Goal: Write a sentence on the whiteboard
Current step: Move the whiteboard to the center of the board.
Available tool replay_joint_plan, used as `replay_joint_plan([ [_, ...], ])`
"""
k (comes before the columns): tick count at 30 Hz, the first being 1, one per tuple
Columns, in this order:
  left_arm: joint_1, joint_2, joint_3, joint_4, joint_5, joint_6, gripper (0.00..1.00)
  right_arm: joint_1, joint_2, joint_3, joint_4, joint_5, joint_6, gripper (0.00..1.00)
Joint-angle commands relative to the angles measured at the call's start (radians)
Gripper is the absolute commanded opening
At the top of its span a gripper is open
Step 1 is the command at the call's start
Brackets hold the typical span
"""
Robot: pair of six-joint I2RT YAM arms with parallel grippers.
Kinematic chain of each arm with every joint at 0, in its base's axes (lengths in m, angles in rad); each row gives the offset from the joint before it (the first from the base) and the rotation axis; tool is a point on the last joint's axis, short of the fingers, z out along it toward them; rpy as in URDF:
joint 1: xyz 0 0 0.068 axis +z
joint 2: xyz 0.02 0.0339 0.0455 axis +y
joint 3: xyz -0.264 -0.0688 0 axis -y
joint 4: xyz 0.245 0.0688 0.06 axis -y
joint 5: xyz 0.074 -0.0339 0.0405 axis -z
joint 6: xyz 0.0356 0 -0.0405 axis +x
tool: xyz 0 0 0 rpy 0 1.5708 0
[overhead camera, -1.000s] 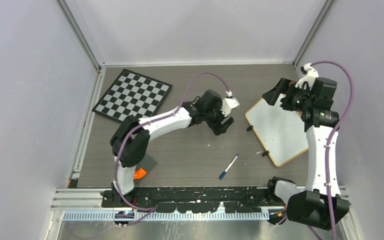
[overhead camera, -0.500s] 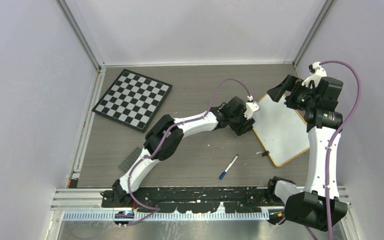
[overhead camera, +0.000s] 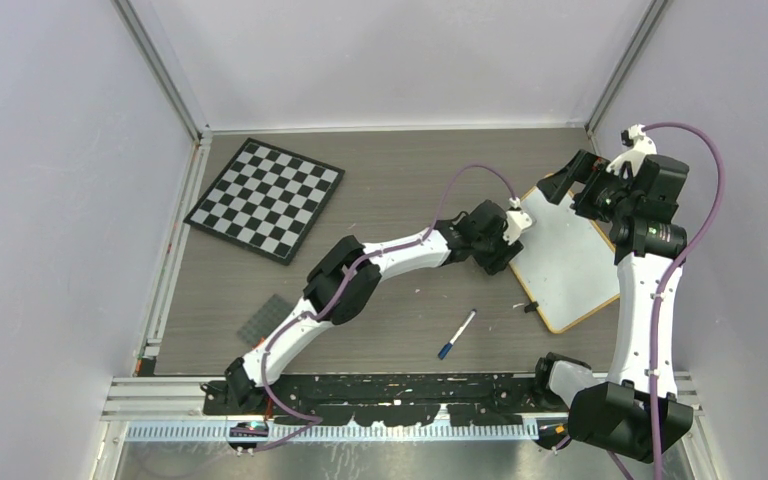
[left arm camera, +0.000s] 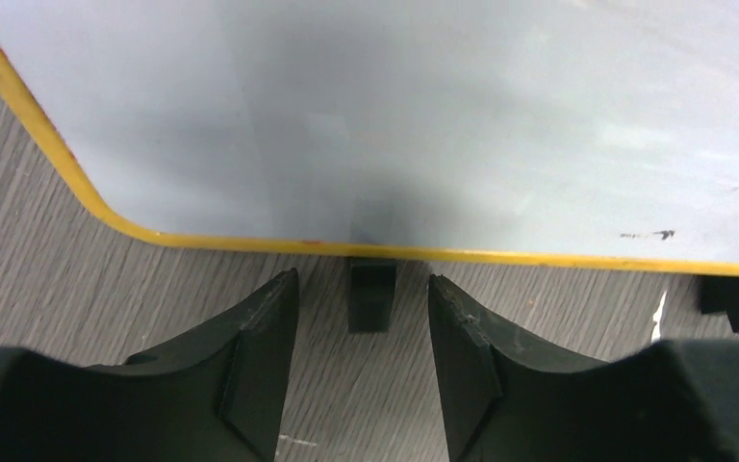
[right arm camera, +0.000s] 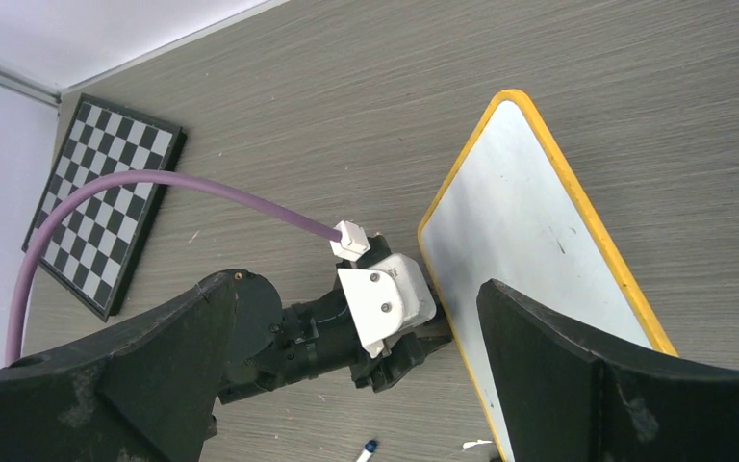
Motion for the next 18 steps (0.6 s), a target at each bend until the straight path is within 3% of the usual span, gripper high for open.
replay_joint_plan([
  [1, -0.007, 0.033, 0.067, -0.002, -0.021, -0.018, 0.5, -0.007, -0.014, -0.002, 0.042, 0.004, 0.002, 1.0],
  [6, -0.007, 0.018, 0.031, 0.021, -0.083, -0.038, 0.3, -0.006, -0.017, -0.006, 0.044, 0.012, -0.001, 1.0],
  [10, -0.008, -0.016, -0.015, 0.029, -0.139, -0.047, 0.22, -0.007, -0.015, -0.006, 0.046, 0.012, -0.002, 1.0],
  [14, 0.002, -0.054, -0.082, 0.064, -0.309, -0.054, 0.0, -0.007, -0.019, -0.009, 0.048, 0.015, 0.001, 1.0],
  [18, 0.027, -0.114, -0.164, 0.059, -0.406, -0.092, 0.0, -0.006, -0.017, -0.008, 0.048, 0.036, 0.033, 1.0],
])
